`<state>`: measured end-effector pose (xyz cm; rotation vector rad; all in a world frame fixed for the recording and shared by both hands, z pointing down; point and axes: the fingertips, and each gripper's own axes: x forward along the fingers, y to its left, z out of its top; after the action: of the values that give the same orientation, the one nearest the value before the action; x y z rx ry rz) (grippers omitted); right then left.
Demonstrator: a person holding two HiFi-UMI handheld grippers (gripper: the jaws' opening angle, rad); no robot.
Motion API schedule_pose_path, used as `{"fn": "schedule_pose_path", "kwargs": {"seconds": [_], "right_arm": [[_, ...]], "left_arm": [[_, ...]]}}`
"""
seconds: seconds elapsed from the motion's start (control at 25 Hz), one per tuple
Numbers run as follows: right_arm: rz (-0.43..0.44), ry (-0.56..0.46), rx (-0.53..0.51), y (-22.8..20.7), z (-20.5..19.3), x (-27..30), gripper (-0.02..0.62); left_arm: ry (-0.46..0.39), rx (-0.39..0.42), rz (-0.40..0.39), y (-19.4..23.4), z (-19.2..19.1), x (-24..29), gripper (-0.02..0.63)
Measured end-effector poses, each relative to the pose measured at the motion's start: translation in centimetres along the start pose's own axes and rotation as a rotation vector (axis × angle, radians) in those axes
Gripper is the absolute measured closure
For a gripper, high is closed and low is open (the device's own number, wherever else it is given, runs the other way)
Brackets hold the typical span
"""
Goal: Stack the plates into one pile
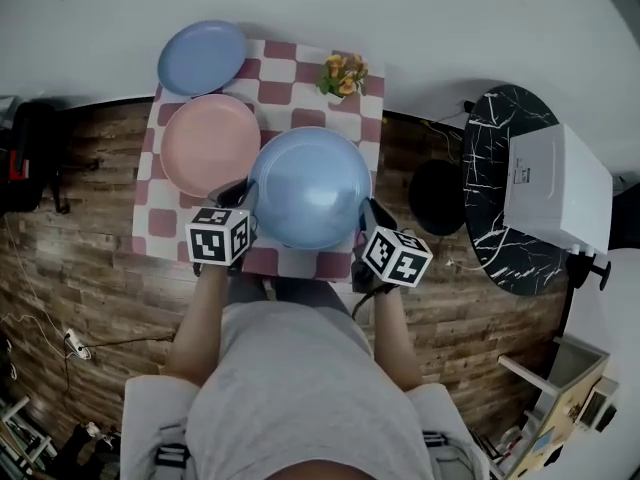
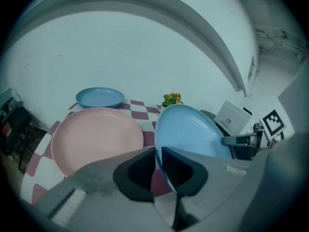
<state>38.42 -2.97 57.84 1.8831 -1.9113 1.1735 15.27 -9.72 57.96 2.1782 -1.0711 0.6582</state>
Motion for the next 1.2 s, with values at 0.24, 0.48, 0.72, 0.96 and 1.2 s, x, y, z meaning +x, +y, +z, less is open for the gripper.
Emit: {"fn": "schedule_pose_path", "kwargs": {"seconds": [0.24, 0.48, 0.72, 0.96, 1.2], "right_arm": [[0.096, 0.0, -0.072, 5.0, 1.9, 2.0, 0.569], [0.187, 0.017, -0.138, 10.0, 2.7, 4.0, 0.571], [0.251, 0.048, -0.184, 14.6, 2.3, 6.1, 0.572], [0.233, 0.052, -0.217, 17.8, 2.9, 8.5, 0.572], [0.166, 0.067, -0.19, 20.0, 3.4, 11.9, 0.571]], "left_arm": [[-0.074, -0.072, 0.089, 3.8, 1.0, -3.5, 0.565], [-0.122, -0.134, 0.179, 7.5, 0.8, -7.0, 0.565], [-0.153, -0.181, 0.244, 11.1, 0.2, -9.9, 0.565], [-0.164, -0.18, 0.235, 14.9, 1.6, -10.5, 0.565], [-0.105, -0.134, 0.19, 19.3, 3.5, -8.4, 0.561]]}}
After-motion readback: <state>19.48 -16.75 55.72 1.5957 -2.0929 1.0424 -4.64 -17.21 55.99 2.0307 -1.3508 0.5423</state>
